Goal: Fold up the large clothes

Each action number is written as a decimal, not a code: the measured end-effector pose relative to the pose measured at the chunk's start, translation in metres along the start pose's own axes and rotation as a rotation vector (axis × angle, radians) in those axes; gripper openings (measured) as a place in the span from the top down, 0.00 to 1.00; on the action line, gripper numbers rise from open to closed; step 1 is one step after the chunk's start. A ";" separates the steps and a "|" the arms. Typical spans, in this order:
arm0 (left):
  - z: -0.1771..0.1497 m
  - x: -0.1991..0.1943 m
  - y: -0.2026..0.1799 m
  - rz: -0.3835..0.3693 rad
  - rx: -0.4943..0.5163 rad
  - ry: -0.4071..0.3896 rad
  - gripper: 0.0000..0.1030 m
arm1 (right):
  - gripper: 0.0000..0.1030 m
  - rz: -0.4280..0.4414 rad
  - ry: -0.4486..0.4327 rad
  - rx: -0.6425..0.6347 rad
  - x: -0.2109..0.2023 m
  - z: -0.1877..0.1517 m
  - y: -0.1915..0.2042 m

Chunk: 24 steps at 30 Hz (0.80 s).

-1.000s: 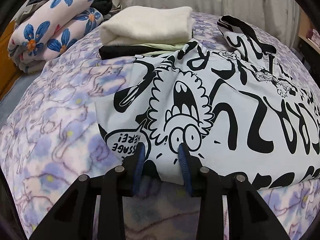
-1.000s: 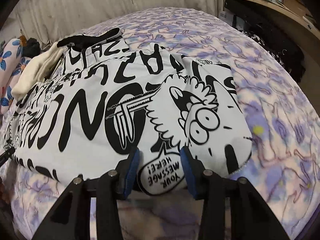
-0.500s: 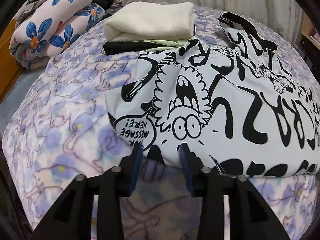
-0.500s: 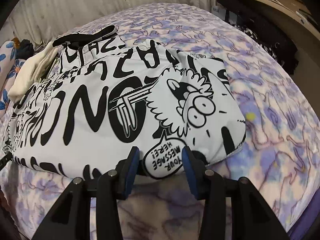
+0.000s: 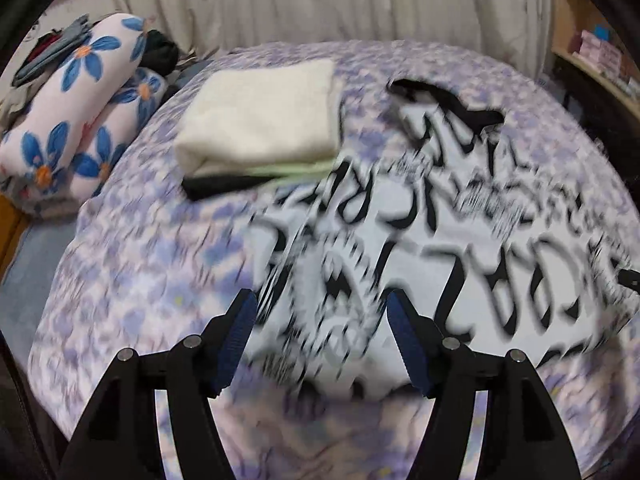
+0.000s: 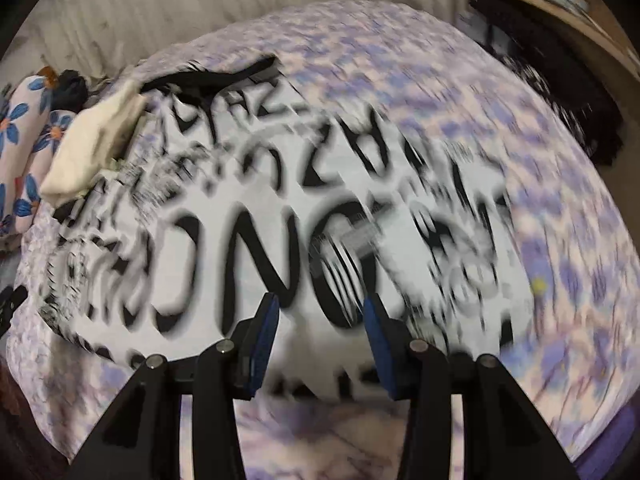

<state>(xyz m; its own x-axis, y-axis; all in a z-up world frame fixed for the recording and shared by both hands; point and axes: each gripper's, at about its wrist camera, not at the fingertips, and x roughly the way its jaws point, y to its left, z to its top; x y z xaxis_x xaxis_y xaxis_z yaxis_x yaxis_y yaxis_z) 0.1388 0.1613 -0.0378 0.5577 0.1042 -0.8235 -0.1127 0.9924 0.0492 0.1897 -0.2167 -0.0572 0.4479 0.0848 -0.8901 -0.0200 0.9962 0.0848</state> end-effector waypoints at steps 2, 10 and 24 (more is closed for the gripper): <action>0.029 0.003 -0.005 -0.044 -0.005 -0.002 0.36 | 0.58 0.019 -0.027 -0.031 -0.004 0.028 0.011; 0.160 0.039 -0.047 -0.080 0.045 -0.069 0.34 | 0.58 0.060 -0.139 -0.072 0.014 0.169 0.035; 0.305 0.209 -0.123 -0.032 0.007 0.030 0.34 | 0.65 0.088 -0.052 -0.034 0.184 0.314 0.060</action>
<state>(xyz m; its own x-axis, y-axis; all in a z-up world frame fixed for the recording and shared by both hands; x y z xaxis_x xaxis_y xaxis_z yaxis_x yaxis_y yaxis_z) 0.5195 0.0806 -0.0435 0.5361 0.0703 -0.8412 -0.0898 0.9956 0.0260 0.5515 -0.1479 -0.0750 0.4885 0.1719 -0.8555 -0.0912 0.9851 0.1459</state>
